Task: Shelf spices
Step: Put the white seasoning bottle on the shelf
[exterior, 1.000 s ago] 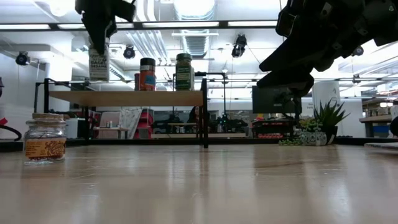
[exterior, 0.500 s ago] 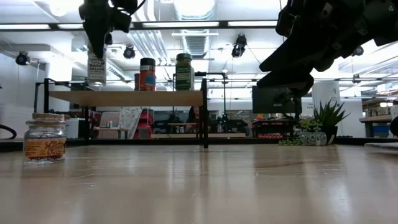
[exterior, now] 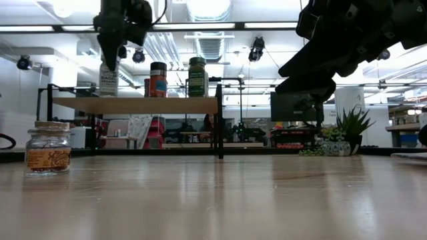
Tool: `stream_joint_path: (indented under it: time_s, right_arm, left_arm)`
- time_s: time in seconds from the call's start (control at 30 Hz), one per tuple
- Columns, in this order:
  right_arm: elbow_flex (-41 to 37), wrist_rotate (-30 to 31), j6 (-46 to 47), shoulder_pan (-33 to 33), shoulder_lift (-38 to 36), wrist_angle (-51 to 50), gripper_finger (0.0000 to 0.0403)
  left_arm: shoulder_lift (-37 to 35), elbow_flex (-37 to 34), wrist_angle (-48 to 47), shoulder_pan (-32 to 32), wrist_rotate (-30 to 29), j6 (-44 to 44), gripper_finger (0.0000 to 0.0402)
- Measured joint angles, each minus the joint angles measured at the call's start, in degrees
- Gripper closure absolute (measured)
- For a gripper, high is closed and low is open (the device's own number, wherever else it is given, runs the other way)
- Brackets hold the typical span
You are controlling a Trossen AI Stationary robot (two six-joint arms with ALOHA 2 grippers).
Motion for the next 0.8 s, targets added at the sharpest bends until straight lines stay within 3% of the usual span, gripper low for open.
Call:
stream_joint_path:
  time_s: [0.33, 0.6, 0.8]
  right_arm:
    - [0.0, 0.0, 0.1, 0.4, 0.0, 0.0, 0.0222]
    - [0.0, 0.0, 0.0, 0.7, 0.0, 0.0, 0.0222]
    - [0.0, 0.0, 0.0, 0.8, 0.0, 0.0, 0.0222]
  left_arm:
    - [3.6, 9.8, 0.2, 4.8, 0.2, 2.4, 0.0218]
    - [3.7, 9.7, -0.2, 11.7, -0.3, -0.8, 0.0215]
    - [5.6, 9.5, -0.2, 14.6, -4.6, -4.4, 0.0217]
